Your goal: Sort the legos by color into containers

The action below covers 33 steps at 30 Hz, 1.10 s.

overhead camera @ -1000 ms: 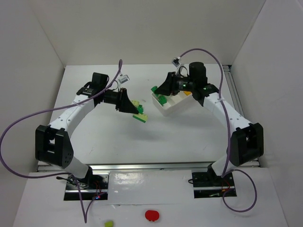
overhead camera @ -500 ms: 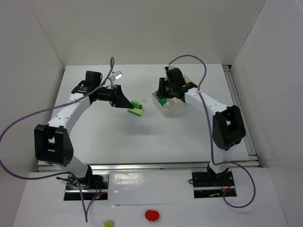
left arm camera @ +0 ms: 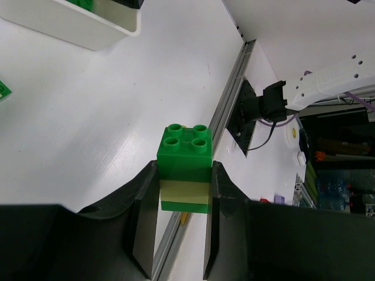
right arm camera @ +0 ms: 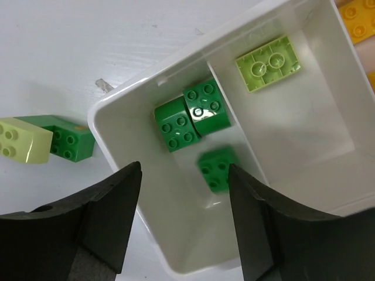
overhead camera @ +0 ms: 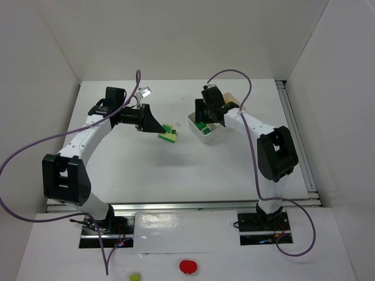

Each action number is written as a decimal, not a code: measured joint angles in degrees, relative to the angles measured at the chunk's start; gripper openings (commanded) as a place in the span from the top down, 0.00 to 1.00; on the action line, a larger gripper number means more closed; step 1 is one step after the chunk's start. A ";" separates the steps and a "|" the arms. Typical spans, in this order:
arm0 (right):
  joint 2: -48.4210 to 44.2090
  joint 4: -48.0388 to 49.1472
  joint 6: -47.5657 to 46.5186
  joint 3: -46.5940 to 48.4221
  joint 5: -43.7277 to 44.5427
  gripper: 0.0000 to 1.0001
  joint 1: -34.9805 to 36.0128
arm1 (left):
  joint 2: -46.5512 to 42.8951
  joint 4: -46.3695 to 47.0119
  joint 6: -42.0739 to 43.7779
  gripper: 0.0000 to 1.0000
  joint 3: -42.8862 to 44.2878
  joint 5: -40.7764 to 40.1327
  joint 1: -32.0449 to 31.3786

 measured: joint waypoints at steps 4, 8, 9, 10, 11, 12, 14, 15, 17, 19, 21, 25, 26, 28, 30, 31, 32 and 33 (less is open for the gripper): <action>-0.31 -0.50 -0.52 0.46 0.42 0.35 0.70 | 0.09 -0.22 0.09 1.00 0.96 0.09 0.00; -4.76 1.07 -1.75 -1.60 -7.52 0.40 0.07 | 0.20 -0.37 0.24 1.00 1.22 1.05 0.00; -6.93 2.14 -1.97 -2.93 -11.32 0.35 -0.28 | 0.26 -0.42 0.26 1.00 1.22 1.27 0.00; -9.18 3.48 -2.12 -4.24 -16.13 0.31 -0.90 | 0.31 -0.42 0.26 1.00 1.22 1.44 0.00; -11.17 4.35 -2.23 -5.01 -20.50 0.28 -1.51 | 0.35 -0.46 0.28 1.00 1.22 1.53 0.00; -13.00 5.35 -2.36 -5.25 -25.46 0.26 -2.29 | 0.37 -0.48 0.24 1.00 1.22 1.55 0.00; -15.13 7.82 -2.84 -5.09 -33.68 0.23 -3.34 | 0.37 -0.15 0.04 1.00 1.22 1.60 0.00; -15.72 8.59 -3.08 -5.05 -37.46 0.21 -3.72 | 0.37 0.13 -0.20 1.00 1.22 1.60 0.00; -16.00 9.77 -3.65 -5.05 -43.89 0.18 -3.69 | 0.37 1.09 -1.38 1.00 1.22 1.57 0.00; -15.72 10.01 -4.11 -5.16 -49.03 0.17 -3.17 | 0.37 2.29 -2.69 1.00 1.22 1.53 0.00; -15.41 10.01 -4.50 -5.20 -53.07 0.15 -2.36 | 0.37 3.32 -3.39 1.00 1.22 1.55 0.00; -14.73 10.14 -5.07 -5.20 -57.20 0.15 -0.24 | 0.37 4.63 -4.55 1.00 1.22 1.55 0.00; -14.51 10.38 -5.07 -5.20 -57.81 0.15 0.09 | 0.37 4.70 -4.59 1.00 1.22 1.55 0.00; -13.68 10.84 -5.09 -5.18 -59.36 0.15 0.81 | 0.37 4.96 -4.74 1.00 1.22 1.55 0.00; -12.50 10.67 -5.51 -5.03 -60.78 0.15 1.40 | 0.37 5.22 -5.03 1.00 1.22 1.55 0.00; -11.74 10.54 -5.79 -4.81 -61.24 0.15 1.70 | 0.37 5.35 -5.38 1.00 1.22 1.55 0.00; -10.84 10.40 -6.01 -4.63 -61.53 0.17 1.88 | 0.37 5.49 -5.53 1.00 1.22 1.55 0.00; -10.14 10.27 -6.29 -4.52 -61.68 0.18 2.08 | 0.37 5.57 -5.66 1.00 1.22 1.53 0.00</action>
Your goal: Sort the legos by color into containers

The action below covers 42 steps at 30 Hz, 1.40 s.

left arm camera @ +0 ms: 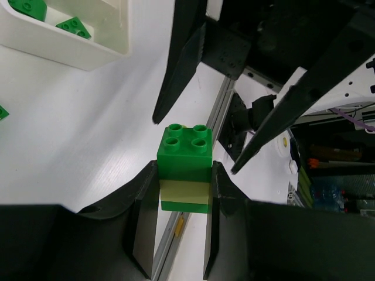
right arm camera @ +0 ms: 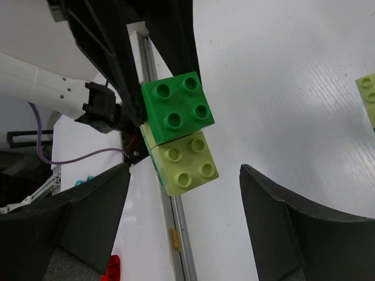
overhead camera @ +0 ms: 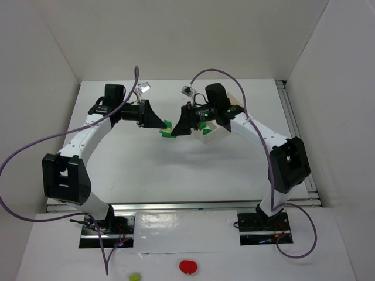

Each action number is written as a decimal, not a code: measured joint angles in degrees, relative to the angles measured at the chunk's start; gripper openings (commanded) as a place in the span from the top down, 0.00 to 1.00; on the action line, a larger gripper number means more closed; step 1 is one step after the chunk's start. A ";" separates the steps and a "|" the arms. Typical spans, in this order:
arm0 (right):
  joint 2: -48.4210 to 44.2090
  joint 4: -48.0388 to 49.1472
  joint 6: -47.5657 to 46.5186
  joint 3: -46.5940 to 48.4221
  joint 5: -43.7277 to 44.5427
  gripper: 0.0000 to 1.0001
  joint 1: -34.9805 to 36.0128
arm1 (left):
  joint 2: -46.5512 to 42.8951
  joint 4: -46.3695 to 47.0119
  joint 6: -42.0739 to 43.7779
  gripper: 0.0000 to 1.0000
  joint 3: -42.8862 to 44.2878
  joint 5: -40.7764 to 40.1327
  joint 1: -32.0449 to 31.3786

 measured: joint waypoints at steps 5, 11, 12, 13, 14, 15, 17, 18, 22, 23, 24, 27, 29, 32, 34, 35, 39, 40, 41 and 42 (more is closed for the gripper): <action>1.60 0.17 0.11 0.09 -0.04 0.34 0.48 | 0.00 0.15 -0.07 1.00 0.00 0.22 0.00; 1.66 3.48 2.99 -0.48 -1.16 0.81 0.46 | -0.02 0.24 0.13 1.00 0.00 1.42 0.39; 1.66 4.94 3.78 -1.11 -1.88 0.84 0.46 | -0.04 0.13 0.13 1.00 0.00 1.92 0.63; 1.66 6.47 4.90 -1.81 -2.47 0.86 0.46 | -0.04 0.02 0.15 1.00 0.00 2.12 0.79; 1.66 7.78 5.88 -2.40 -2.86 0.90 0.46 | -0.04 -0.07 0.24 1.00 0.00 2.01 0.79; 1.66 8.72 6.93 -2.93 -3.04 0.90 0.44 | -0.04 -0.20 0.24 1.00 0.00 1.90 0.79; 1.66 10.51 8.37 -3.69 -3.21 0.92 0.42 | -0.07 -0.37 0.22 1.00 0.00 1.62 0.79; 1.66 10.93 8.79 -3.87 -3.21 0.93 0.42 | -0.07 -0.37 0.20 1.00 0.00 1.55 0.79; 1.66 11.39 9.92 -4.20 -3.37 0.93 0.42 | -0.04 -1.18 0.33 1.00 0.15 1.53 0.79; 1.66 11.39 9.94 -4.22 -3.39 0.93 0.42 | -0.04 -1.33 0.44 1.00 0.22 1.49 0.79; 1.66 11.39 9.99 -4.22 -3.41 0.93 0.42 | -0.04 -1.53 0.50 1.00 0.31 1.40 0.79; 1.66 10.80 9.60 -4.20 -2.54 0.93 0.42 | -0.04 -1.66 1.05 1.00 0.55 -0.17 0.79; 1.66 8.59 8.31 -3.74 -0.90 0.93 0.46 | -0.04 -1.62 1.01 1.00 0.61 -1.70 0.68; 1.66 2.03 4.55 -1.14 2.64 0.93 0.96 | 0.09 -0.92 -0.24 1.00 0.61 -3.96 0.57; 1.66 -0.72 2.64 0.31 5.42 0.93 1.33 | 0.24 -0.15 -1.38 1.00 0.61 -5.40 0.57; 1.66 -1.62 2.03 0.68 6.73 0.93 1.44 | 0.35 0.22 -1.73 1.00 0.61 -6.12 0.57; 1.84 -6.10 0.37 0.96 13.46 0.93 1.77 | 1.07 0.66 -3.85 1.00 0.61 -9.57 0.96; 2.03 -6.97 0.13 0.96 14.99 0.93 1.77 | 1.22 0.68 -4.61 1.00 0.61 -11.19 1.07; 2.14 -7.67 -0.11 0.96 16.26 0.93 1.77 | 1.38 0.57 -4.98 1.00 0.61 -12.90 1.11; 2.23 -8.35 -0.24 0.96 17.57 0.93 1.77 | 1.70 0.35 -5.46 1.00 0.61 -14.64 1.22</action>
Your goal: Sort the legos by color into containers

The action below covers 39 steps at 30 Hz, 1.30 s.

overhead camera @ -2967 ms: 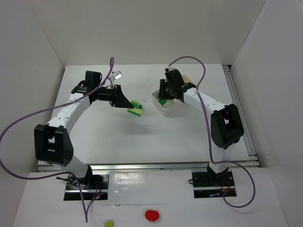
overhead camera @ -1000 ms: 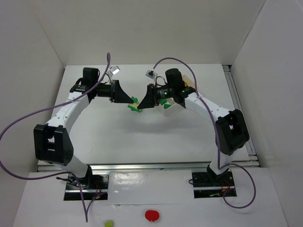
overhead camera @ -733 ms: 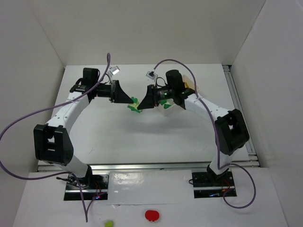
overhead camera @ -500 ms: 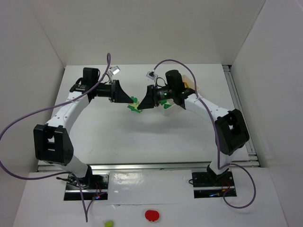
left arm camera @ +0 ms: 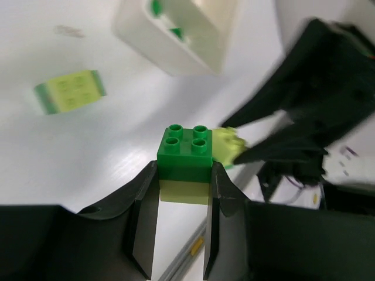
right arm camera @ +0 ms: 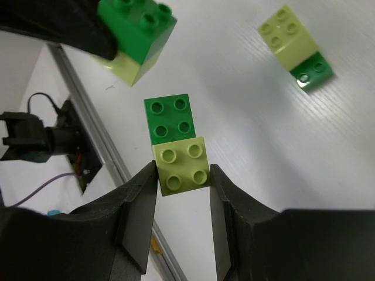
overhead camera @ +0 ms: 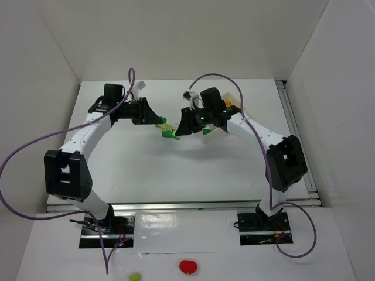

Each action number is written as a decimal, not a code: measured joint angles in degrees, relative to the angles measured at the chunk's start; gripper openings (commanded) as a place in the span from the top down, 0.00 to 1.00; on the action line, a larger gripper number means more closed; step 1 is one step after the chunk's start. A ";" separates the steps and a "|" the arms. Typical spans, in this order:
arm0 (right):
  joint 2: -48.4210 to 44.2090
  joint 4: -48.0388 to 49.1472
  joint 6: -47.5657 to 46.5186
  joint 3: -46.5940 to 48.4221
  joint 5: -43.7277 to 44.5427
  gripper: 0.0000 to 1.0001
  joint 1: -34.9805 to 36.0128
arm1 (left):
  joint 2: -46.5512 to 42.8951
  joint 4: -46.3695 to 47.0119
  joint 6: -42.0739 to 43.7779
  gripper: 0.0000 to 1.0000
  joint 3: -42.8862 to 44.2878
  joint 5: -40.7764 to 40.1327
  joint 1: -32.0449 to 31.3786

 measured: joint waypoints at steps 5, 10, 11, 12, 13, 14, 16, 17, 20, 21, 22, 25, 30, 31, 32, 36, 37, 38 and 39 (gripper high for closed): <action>0.31 -2.14 -0.26 0.00 5.86 0.93 -0.02 | 4.09 -2.27 -2.86 1.00 -0.26 -14.25 0.42; 0.52 -3.17 0.22 0.00 11.96 0.92 -0.02 | 5.01 -0.48 -7.06 1.00 -6.71 -28.81 -0.11; 0.59 -3.21 0.33 0.00 12.81 0.92 -0.09 | 5.20 0.15 -8.17 1.00 -7.87 -31.08 -0.55; 0.68 -3.26 0.42 0.00 13.53 0.92 -0.22 | 5.44 0.74 -8.76 1.00 -8.87 -33.33 -1.20; 0.76 -3.32 0.46 0.00 14.25 0.92 -0.24 | 5.77 1.20 -9.68 0.99 -9.57 -35.54 -1.99; 0.85 -3.39 0.59 0.00 14.73 0.92 -0.24 | 6.14 1.73 -10.19 0.91 -10.08 -37.73 -2.95; 0.94 -3.56 0.85 0.00 15.72 0.92 -0.24 | 6.73 2.51 -11.56 0.38 -10.43 -41.79 -4.98; 0.96 -3.65 0.96 0.00 16.06 0.92 -0.24 | 7.08 2.91 -11.37 0.23 -10.38 -43.80 -6.16; 0.96 -3.76 1.31 0.00 16.92 0.92 -0.24 | 7.78 2.38 -11.89 0.05 -9.33 -49.35 -9.49; 0.96 -3.82 1.36 0.00 17.03 0.92 -0.24 | 7.78 1.99 -12.20 0.05 -8.90 -50.51 -10.47; 0.96 -3.96 1.42 0.00 17.07 0.92 -0.24 | 7.72 1.40 -12.44 0.05 -8.28 -51.32 -11.19; 0.96 -4.00 1.53 0.00 16.96 0.92 -0.46 | 6.71 -0.33 -12.35 0.10 -6.36 -52.43 -11.50; 0.79 -3.41 1.70 -0.50 14.23 0.92 -1.46 | -0.85 -2.93 -8.52 0.11 -3.58 -45.62 -8.07; 0.63 -3.02 1.70 -0.87 13.22 0.92 -1.75 | -2.38 -2.73 -7.15 0.10 -2.86 -41.29 -7.04; 0.44 -2.60 1.73 -1.31 11.91 0.92 -2.14 | -3.54 -2.40 -5.90 0.09 -2.14 -37.16 -6.01; -0.31 -0.63 1.79 -2.56 4.83 0.92 -4.00 | -5.40 3.06 -3.28 0.09 -2.38 -18.51 -4.55; -0.50 -0.20 1.81 -2.67 3.21 0.91 -4.28 | -5.40 4.66 -3.34 0.09 -3.21 -14.21 -4.57; -0.81 0.33 1.88 -2.78 1.75 0.91 -4.52 | -5.31 6.03 -3.39 0.09 -4.31 -10.21 -4.59; -1.07 0.79 1.92 -2.82 0.52 0.91 -4.74 | -5.07 6.80 -3.43 0.09 -5.25 -6.80 -4.76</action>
